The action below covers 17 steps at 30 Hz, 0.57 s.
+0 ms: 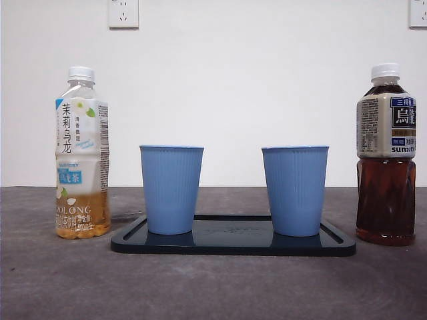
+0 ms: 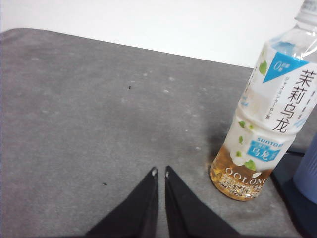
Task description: Pour the drink into the cup
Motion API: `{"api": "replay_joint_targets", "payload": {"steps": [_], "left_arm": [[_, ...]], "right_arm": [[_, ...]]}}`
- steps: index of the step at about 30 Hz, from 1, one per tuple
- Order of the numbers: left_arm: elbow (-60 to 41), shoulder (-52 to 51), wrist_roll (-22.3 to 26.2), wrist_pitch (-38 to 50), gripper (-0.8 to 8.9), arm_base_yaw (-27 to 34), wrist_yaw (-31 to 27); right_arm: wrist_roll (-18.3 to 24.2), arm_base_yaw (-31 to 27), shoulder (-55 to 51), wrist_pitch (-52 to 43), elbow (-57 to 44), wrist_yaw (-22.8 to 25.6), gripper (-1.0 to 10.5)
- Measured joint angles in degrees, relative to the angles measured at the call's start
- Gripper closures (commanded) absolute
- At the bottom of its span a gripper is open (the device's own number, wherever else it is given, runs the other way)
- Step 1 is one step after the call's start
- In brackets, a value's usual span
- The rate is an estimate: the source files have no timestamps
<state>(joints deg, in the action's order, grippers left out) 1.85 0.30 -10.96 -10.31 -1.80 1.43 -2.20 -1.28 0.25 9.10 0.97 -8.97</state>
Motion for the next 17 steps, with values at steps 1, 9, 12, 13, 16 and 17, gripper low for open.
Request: {"api": "replay_joint_targets", "payload": {"steps": [1,9,12,13,16,17], "left_arm": [[0.0,0.0,-0.6,0.0,7.98,0.0,0.1],[6.4,0.0,-8.6,-1.6,7.98,-2.3,1.0],[13.7,1.9,-11.0,-3.1,7.98,-2.6,1.1],[15.7,2.7,-11.3,-4.5,7.99,-2.6,1.1],[23.5,6.1,-11.7,-10.7,7.98,-2.6,1.5],[26.4,7.5,-11.7,-13.0,7.98,-2.6,1.9]], "right_arm": [[-3.2,0.0,0.0,-0.2,0.0,-2.3,9.3],[-21.4,0.1,0.2,0.9,7.3,-9.5,9.4],[-23.6,0.1,2.5,5.3,15.9,-10.2,9.4],[-23.7,0.1,3.4,6.9,17.8,-10.6,9.4],[-23.7,0.1,7.0,11.8,25.0,-13.0,9.4],[-23.6,0.1,8.1,12.9,27.2,-14.1,9.4]]}}
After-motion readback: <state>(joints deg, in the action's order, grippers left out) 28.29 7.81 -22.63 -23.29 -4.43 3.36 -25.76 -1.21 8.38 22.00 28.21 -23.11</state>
